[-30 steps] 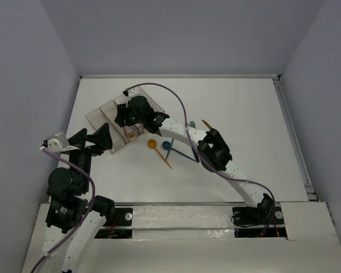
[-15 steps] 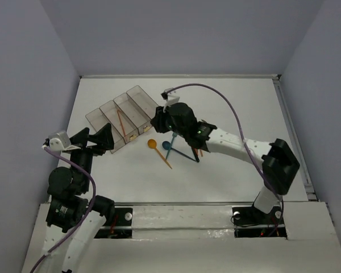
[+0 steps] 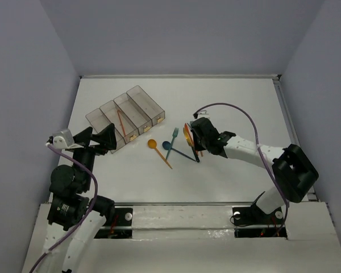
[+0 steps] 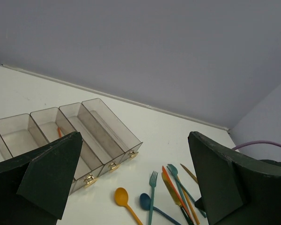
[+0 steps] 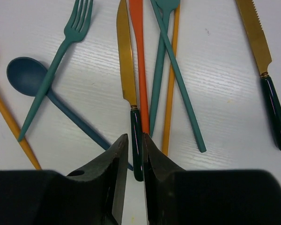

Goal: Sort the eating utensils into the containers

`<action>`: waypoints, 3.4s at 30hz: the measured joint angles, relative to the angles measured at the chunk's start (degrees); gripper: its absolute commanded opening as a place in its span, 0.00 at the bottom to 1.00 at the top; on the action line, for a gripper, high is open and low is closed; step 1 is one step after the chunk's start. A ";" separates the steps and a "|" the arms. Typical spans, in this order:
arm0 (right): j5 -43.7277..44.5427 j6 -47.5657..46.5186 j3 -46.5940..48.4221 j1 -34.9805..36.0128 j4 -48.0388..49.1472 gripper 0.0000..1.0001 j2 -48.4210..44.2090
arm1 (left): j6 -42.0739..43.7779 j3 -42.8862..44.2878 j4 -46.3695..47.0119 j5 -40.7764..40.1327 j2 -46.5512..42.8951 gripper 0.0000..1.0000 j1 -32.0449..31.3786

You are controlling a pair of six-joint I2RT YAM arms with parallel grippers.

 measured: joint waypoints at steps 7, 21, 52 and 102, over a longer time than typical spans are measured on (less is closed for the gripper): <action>-0.59 -2.47 2.08 -3.17 -0.98 0.26 4.39 | 0.00 0.00 0.00 0.44 0.63 0.99 0.00; -12.55 -12.37 6.16 -12.26 -0.98 0.35 10.47 | 0.04 0.00 0.02 0.90 0.68 0.99 -0.02; -17.40 -16.52 4.02 -14.21 0.76 0.01 10.75 | 0.20 0.00 0.04 2.14 1.11 0.99 -0.02; -24.00 -1.03 79.38 9.44 5.01 0.46 60.17 | 0.24 0.00 0.11 2.80 0.61 0.99 -0.02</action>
